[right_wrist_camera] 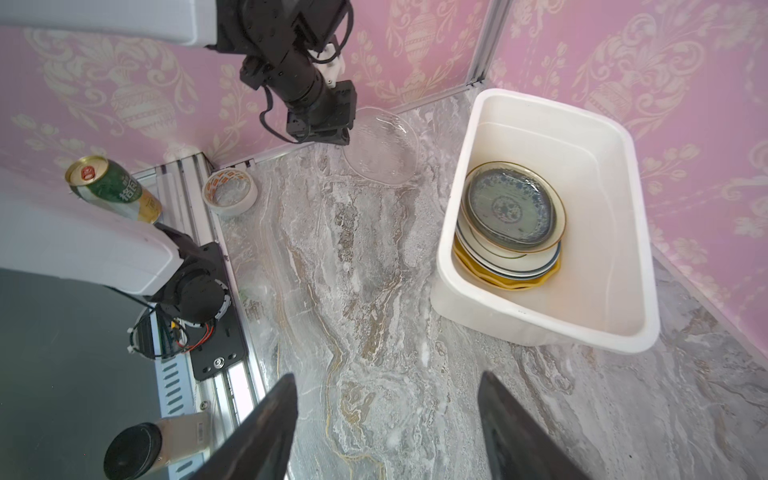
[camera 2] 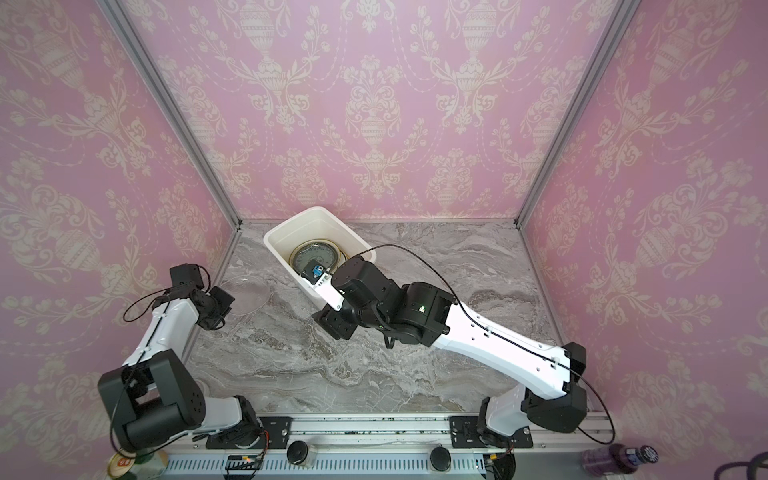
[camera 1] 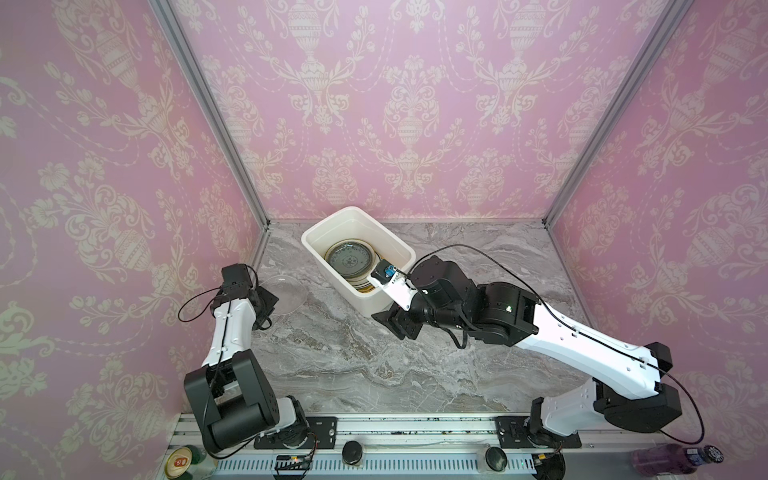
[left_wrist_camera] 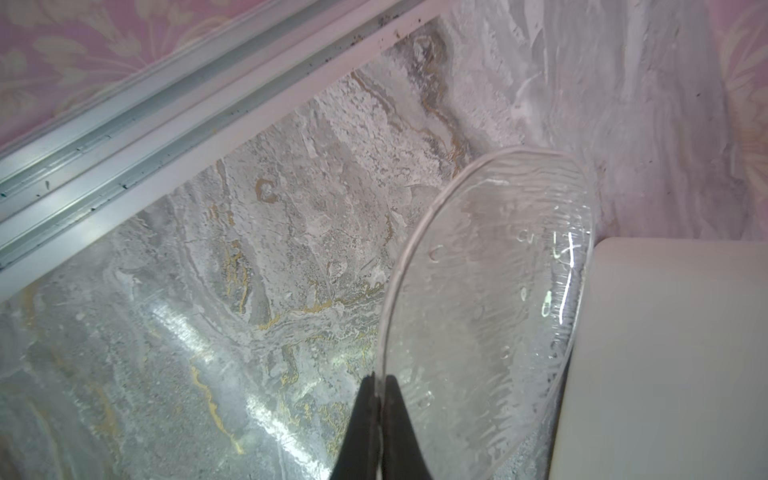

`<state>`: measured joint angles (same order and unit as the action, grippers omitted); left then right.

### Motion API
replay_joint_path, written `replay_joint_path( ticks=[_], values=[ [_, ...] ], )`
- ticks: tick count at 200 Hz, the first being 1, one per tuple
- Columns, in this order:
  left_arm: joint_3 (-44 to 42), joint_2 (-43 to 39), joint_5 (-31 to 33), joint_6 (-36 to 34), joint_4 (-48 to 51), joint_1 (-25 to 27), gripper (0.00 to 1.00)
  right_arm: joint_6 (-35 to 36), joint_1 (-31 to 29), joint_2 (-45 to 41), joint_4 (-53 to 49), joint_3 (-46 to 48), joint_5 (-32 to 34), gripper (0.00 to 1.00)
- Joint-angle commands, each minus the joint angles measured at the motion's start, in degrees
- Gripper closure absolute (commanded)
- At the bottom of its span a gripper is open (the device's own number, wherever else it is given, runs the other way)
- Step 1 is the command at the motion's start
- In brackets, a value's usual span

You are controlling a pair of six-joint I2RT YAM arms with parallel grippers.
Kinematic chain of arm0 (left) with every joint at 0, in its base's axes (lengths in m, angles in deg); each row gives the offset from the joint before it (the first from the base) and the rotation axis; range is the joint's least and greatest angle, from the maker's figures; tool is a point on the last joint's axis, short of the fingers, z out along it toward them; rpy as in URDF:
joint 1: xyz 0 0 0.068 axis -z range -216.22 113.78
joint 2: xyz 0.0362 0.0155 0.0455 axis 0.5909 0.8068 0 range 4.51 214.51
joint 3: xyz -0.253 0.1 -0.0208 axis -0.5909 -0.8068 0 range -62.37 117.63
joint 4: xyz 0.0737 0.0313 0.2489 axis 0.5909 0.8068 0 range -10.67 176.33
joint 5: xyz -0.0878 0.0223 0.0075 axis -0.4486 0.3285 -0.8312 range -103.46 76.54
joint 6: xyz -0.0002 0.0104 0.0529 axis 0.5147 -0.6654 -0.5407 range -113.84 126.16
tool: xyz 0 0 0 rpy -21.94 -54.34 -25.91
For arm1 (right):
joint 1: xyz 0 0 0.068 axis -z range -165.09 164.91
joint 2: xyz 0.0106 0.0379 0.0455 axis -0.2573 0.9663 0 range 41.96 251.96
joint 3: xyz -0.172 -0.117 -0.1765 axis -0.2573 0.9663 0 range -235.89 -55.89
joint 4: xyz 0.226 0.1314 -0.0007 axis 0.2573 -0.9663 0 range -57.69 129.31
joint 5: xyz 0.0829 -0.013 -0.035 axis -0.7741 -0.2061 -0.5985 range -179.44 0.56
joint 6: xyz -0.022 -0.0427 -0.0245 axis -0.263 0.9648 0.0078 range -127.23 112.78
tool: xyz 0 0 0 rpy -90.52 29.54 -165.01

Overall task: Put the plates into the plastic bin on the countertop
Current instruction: 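Lift the glass plate with the left gripper toward the bin while the right gripper approaches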

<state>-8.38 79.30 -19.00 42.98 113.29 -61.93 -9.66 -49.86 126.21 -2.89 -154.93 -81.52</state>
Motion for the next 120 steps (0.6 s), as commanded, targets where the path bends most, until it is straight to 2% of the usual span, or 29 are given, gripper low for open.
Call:
replay_joint_path(
  ticks=[1,50,69,85,120],
  values=[
    [4.4,-5.4,1.4,5.6,1.9,0.0,1.00,-7.2,2.3,-0.4,1.0,-3.1,1.8,0.29],
    [13.6,-10.1,-7.2,10.2,1.1,0.5,1.00,-18.5,10.4,0.5,1.0,-6.9,-7.4,0.32],
    [16.2,-9.8,-11.5,13.0,-0.9,2.1,1.00,-22.0,13.2,1.5,-0.3,-9.0,-9.0,0.33],
    [19.1,-8.6,-13.9,14.3,-1.4,5.0,1.00,-24.8,15.1,2.3,-0.7,-10.3,-9.7,0.35],
    [24.6,-5.9,-15.0,16.1,-1.3,14.5,1.00,-31.2,17.4,3.8,1.5,-10.6,-9.4,0.41]
  ],
)
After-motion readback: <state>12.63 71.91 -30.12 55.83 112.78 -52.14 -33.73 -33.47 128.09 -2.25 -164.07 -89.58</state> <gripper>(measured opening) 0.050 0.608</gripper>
